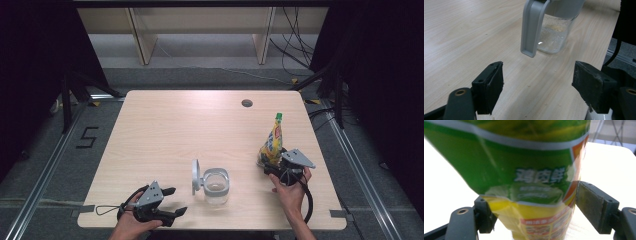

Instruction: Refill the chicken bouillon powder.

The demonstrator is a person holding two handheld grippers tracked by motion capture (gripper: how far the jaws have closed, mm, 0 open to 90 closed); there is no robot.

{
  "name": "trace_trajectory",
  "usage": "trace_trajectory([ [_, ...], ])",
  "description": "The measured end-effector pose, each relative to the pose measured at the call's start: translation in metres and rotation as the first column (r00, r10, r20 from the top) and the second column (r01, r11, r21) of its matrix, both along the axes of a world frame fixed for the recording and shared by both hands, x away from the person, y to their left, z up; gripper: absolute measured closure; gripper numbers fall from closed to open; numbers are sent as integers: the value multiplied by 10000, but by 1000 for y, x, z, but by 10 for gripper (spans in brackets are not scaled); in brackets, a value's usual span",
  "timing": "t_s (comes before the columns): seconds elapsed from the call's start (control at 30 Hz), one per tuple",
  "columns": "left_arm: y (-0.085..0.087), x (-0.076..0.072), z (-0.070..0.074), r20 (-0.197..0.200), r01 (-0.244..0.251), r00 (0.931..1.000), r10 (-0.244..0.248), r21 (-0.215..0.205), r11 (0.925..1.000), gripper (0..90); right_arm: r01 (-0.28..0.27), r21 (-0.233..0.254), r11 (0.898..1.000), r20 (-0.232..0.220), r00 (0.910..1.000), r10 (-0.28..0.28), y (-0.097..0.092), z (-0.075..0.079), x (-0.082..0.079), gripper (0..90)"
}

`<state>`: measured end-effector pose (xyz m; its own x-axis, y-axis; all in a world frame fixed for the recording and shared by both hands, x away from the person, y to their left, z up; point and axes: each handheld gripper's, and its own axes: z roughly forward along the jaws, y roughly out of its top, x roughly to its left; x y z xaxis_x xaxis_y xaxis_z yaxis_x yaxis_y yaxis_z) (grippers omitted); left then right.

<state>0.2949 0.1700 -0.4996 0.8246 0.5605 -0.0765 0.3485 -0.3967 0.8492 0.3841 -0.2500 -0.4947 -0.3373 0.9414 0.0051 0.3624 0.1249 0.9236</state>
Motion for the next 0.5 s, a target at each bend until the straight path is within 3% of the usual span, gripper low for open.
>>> trace_trajectory([
  [0.07, 0, -1, 0, -1, -60, 10000, 60, -99, 9999, 246, -353, 96, 9993, -273, 9990, 356, -4, 2, -1, 265],
  [0.17, 1, -1, 0, -30, -28, 10000, 28, -141, 9999, 247, -975, -130, 9951, -115, 9952, 974, -12, 2, 3, 270],
  [0.2, 1, -2, 0, -202, -188, 9996, 184, -235, 9995, 247, -1309, -205, 9912, -90, 9914, 1307, -16, 3, 5, 274],
  [0.27, 2, -1, -1, -90, -195, 9998, 195, -36, 9998, 248, -1721, -270, 9847, -138, 9850, 1717, -21, 3, 7, 279],
  [0.3, 2, -3, 0, -196, -197, 9996, 193, -214, 9996, 248, -1914, -299, 9811, -78, 9815, 1913, -23, 4, 7, 287],
  [0.37, 2, -3, 1, 73, -33, 10000, 33, -83, 10000, 248, -2258, -499, 9729, -51, 9741, 2259, -28, 5, 8, 298],
  [0.4, 2, -3, 1, 45, -3, 10000, 3, -61, 10000, 248, -2301, -189, 9730, -268, 9729, 2296, -29, 5, 7, 302],
  [0.43, 1, -4, 0, -147, -151, 9998, 148, -180, 9997, 248, -2477, -291, 9684, -164, 9688, 2473, -32, 5, 8, 305],
  [0.5, 1, -4, 0, -62, -66, 10000, 66, -29, 10000, 248, -2610, -85, 9653, -165, 9652, 2609, -35, 4, 8, 306],
])
